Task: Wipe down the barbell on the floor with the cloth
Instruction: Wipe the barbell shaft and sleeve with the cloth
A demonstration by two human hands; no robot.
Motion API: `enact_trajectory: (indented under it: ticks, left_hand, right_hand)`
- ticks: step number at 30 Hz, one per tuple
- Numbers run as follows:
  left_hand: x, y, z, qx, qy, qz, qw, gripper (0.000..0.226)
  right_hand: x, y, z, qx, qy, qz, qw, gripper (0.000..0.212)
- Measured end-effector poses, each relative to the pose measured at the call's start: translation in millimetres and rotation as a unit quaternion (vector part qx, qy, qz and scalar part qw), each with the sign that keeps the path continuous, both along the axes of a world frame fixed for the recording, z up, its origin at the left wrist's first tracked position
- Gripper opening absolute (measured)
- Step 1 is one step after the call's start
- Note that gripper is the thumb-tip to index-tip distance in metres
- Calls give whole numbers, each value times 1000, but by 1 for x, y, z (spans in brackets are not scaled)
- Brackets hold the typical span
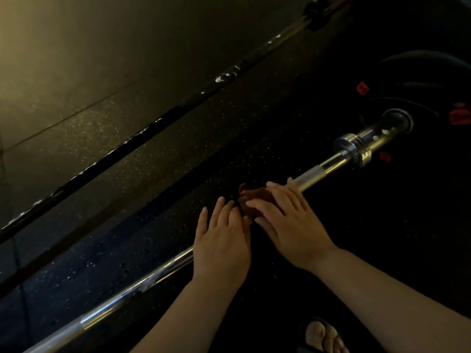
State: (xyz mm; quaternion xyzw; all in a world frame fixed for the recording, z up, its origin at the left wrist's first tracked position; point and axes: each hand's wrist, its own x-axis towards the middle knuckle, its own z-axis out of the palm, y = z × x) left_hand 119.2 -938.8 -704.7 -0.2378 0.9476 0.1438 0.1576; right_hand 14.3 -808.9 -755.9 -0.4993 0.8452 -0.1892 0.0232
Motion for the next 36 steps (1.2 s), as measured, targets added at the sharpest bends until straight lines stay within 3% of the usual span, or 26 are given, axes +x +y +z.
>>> enact_trajectory:
  ticks: [2,4,6,8,11,12,15,17,22,26,29,34,36]
  left_hand:
    - [2,0,-4,0,12,15,1000,56]
    - [1,2,-6,-6,22,19,1000,53]
    - [-3,3,-4,-6,15,18,1000,52]
    - [-7,4,-5,-5,6,15,1000,51]
    - [-6,4,-7,-7,11,26,1000,54]
    - [-5,4,-7,-7,18,30,999,55]
    - [-4,3,-8,3,28,24,999,58]
    - [-8,2,-6,15,18,19,1000,57]
    - [-18,3,-1,24,12,0,1000,52]
    - [-17,2,-2,38,17,-9,999,60]
    - [-17,0,-5,46,20,-17,999,64]
    - [-15,-1,-8,37,14,-13,999,60]
    - [-14,-2,-10,39,17,-13,999,59]
  right_hand:
    - [-20,10,-2,3,22,-49,999,37]
    - [-26,15,1,-29,-35,-180,983,39]
    - [-15,7,1,-65,-104,-248,961,39]
    - [-2,1,-1,-73,-104,-188,974,37]
    - [-18,14,-4,-12,-34,-54,998,38]
    - [-32,20,-4,-2,-22,-68,997,38]
    - [-57,26,6,-31,-66,-254,964,38]
    - [-49,14,10,-41,-102,-304,946,41]
    - [-54,25,3,-19,-106,-160,981,41]
    - [-80,32,14,-92,-186,-270,940,41]
    - [-68,16,20,-69,-178,-309,932,46]
    - [-72,33,23,-15,-147,-191,970,42]
    - [-92,32,30,18,-138,-197,970,37]
